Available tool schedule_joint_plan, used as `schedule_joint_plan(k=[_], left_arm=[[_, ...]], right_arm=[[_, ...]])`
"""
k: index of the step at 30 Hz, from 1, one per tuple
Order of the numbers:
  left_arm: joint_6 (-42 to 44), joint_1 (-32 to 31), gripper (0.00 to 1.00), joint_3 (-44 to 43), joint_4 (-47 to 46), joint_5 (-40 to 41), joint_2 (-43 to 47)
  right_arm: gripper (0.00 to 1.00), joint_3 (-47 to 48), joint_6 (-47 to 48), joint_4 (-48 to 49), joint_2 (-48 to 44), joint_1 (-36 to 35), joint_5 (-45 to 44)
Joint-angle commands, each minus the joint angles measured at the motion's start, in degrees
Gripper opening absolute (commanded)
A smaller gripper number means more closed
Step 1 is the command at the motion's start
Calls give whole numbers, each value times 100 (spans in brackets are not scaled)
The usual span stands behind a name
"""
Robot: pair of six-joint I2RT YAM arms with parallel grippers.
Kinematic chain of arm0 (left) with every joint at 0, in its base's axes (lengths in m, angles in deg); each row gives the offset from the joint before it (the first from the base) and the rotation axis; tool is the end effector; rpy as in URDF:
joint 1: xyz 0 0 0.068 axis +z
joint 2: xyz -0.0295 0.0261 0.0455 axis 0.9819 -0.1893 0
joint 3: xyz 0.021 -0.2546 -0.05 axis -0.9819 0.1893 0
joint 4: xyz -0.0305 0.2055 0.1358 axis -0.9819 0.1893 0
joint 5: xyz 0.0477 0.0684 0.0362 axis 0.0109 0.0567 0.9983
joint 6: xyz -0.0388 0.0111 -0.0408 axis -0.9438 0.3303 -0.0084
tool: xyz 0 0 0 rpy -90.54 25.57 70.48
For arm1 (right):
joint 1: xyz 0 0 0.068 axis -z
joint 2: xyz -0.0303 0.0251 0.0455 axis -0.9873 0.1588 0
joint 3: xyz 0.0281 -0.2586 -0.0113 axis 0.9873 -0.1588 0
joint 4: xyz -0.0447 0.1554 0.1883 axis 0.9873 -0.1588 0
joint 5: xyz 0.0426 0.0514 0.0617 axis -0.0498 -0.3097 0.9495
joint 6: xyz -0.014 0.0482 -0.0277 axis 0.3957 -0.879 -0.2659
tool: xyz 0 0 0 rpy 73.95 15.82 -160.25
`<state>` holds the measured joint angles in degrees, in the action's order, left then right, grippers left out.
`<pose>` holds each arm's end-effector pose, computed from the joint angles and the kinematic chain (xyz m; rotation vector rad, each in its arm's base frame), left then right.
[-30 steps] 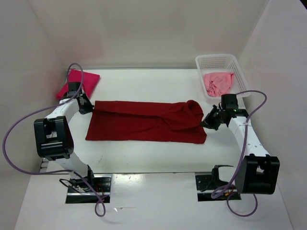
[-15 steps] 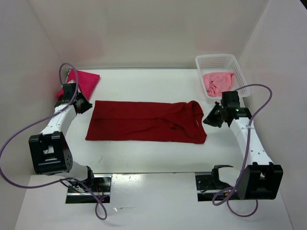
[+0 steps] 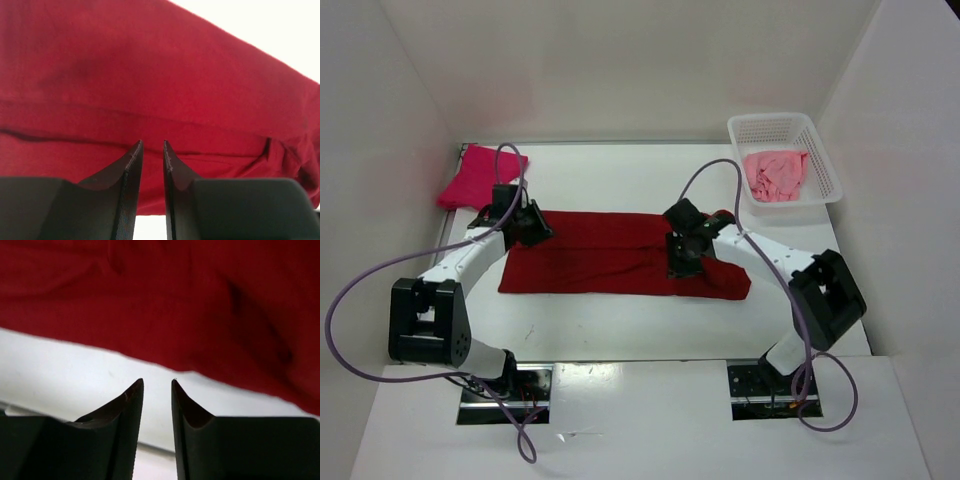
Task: Fold and stack the t-shirts
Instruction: Fold the other side of the tshirt into a rectangle
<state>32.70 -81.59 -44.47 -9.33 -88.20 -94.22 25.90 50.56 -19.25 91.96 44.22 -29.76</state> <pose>0.3007 -0.0177 0.2216 -0.6081 2.2945 -0.4552 0.2345 0.1764 0.2019 -0.1019 2.8092 0.3717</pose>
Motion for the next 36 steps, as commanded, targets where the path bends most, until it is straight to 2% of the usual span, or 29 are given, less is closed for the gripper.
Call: schedule_joint_plan(k=[1,8,11,20,34,35,36], left_arm=[[-138,-66,29,155,-314,-194,240],[-138,-66,29,155,-314,-246,241],[-138,-66,29,155,-314,-246,241],[-138,-66,29,208,-367,-246,188],[-138,-66,29,208,-367,-194,241],[-138,-66,29,208,-367,-141,241],[-138,-66,29,208,-367,-141,241]], right_arm=[[35,589,235,540,307,43,-533],[36,1142,614,646,1160,43,-999],[36,1336,737,445,1467,43,-1455],[36,1266,808,462,1600,43,-2054],[39,1029,922,515,1863,43,-1852],[38,1029,922,515,1863,43,-1904],[31,1029,922,515,1863,43,-1905]])
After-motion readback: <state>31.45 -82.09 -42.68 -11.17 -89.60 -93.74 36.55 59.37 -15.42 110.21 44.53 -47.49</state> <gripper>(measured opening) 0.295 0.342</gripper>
